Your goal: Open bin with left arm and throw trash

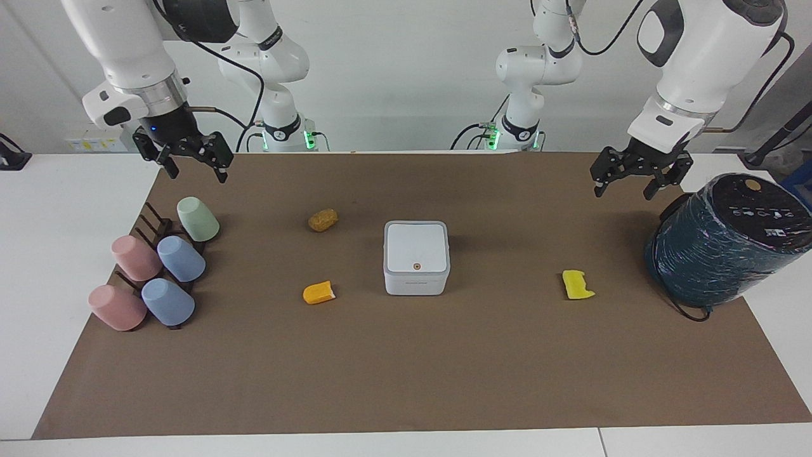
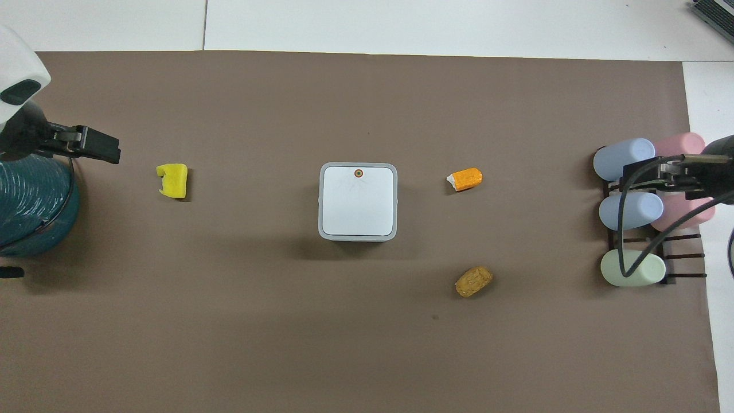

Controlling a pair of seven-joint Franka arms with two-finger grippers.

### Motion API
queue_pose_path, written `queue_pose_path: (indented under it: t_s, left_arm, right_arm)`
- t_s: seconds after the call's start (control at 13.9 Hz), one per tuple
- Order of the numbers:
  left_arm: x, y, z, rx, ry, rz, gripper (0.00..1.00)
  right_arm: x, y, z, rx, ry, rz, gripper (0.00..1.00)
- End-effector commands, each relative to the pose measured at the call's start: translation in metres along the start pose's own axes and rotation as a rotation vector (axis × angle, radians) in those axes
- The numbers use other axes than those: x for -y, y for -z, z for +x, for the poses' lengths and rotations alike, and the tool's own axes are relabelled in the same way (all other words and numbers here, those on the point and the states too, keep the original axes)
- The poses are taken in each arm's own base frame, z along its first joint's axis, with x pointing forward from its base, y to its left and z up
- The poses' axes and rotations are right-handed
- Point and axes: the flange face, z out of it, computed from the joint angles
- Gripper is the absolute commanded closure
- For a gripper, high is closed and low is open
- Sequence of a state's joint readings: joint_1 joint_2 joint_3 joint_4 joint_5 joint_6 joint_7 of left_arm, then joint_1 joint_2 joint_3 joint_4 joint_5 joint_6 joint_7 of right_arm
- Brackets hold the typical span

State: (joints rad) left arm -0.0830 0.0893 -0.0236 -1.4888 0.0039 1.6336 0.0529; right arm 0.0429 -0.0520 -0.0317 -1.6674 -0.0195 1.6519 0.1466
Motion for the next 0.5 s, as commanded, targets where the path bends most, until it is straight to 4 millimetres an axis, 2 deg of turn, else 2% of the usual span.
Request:
queue_pose_path:
  t_s: [0.0, 0.43]
  left_arm:
    - [0.0006, 0.0004, -0.0087, 0.003, -0.003, 0.016, 0.00]
    - [-0.0012, -0.0001, -0.0099, 0.010, 0.000, 0.016, 0.00]
  right_arm:
    - [-0.0020, -0.0010, 0.0002, -0.005, 0.015, 0.010, 0.00]
    - [-0.0007, -0.0045, -0.0007, -0.004, 0.012, 0.007, 0.00]
